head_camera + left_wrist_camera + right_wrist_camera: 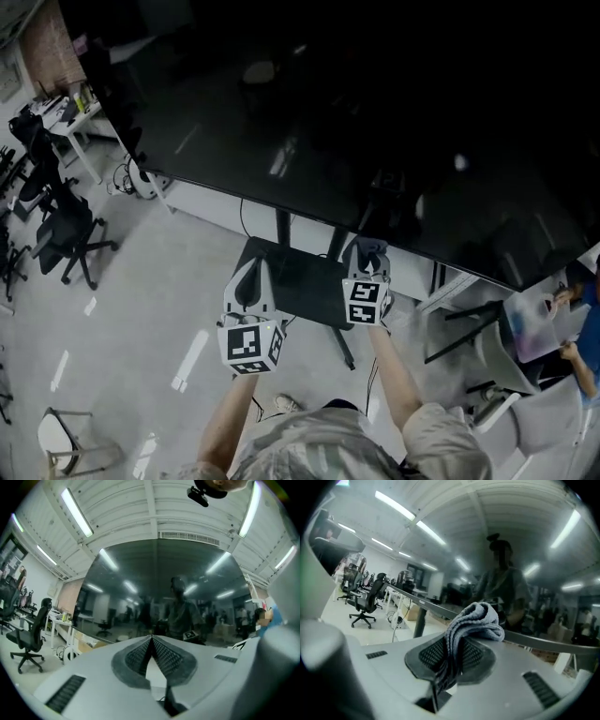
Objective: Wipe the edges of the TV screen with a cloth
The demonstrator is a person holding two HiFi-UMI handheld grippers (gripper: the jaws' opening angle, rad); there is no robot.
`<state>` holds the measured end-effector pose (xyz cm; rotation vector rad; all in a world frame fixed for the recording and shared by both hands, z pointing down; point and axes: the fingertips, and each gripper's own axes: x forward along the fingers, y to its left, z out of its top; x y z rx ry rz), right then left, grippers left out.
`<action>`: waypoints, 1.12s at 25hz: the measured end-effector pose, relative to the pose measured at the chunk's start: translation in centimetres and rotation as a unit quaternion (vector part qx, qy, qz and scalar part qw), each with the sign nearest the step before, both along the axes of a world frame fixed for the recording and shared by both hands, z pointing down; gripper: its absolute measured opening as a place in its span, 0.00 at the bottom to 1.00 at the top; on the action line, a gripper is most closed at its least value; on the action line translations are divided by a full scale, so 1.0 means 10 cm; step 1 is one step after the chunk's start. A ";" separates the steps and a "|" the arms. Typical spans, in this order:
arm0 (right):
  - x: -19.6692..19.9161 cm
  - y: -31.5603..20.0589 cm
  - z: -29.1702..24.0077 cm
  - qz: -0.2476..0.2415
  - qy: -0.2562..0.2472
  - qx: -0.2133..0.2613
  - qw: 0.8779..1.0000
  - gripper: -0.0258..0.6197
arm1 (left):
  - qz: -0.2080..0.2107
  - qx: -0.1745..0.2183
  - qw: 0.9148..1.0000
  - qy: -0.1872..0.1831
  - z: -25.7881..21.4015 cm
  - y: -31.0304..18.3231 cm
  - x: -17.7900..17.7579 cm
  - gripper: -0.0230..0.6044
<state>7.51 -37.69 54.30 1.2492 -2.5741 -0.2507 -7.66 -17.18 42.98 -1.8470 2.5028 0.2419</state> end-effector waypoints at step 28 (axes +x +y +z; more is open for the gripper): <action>-5.81 1.13 -0.08 -0.175 -0.044 -0.021 0.983 0.12 | -0.181 -0.011 0.983 -0.014 -0.09 1.19 -4.87 0.06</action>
